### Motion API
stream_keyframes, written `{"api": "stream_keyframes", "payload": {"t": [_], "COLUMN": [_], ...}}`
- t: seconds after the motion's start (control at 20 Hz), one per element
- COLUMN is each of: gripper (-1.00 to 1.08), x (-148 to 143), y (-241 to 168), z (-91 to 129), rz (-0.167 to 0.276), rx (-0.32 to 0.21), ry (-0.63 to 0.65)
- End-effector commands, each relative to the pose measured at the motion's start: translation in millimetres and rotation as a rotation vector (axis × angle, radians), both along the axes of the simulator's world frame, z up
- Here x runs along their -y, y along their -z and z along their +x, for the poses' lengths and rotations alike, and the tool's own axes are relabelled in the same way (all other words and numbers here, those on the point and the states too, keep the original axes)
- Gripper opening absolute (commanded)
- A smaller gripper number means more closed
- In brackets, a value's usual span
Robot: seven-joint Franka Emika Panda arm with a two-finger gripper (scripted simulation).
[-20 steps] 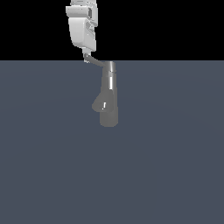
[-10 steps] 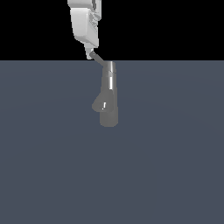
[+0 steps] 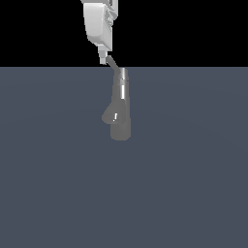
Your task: Turn on the faucet by rotating a designated handle.
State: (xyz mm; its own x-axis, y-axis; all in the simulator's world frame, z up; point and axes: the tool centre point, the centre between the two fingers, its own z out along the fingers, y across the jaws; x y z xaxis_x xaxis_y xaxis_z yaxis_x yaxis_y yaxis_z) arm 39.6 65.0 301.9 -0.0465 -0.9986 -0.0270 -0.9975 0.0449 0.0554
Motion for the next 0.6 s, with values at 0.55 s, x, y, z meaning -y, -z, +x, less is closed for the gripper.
{"api": "stream_keyframes", "payload": {"t": [0.55], "gripper": [-1.0], "x": [56], "y": [-3], "z": [-7], "rz": [0.005], "rx": [0.0], "ry": [-0.023]}}
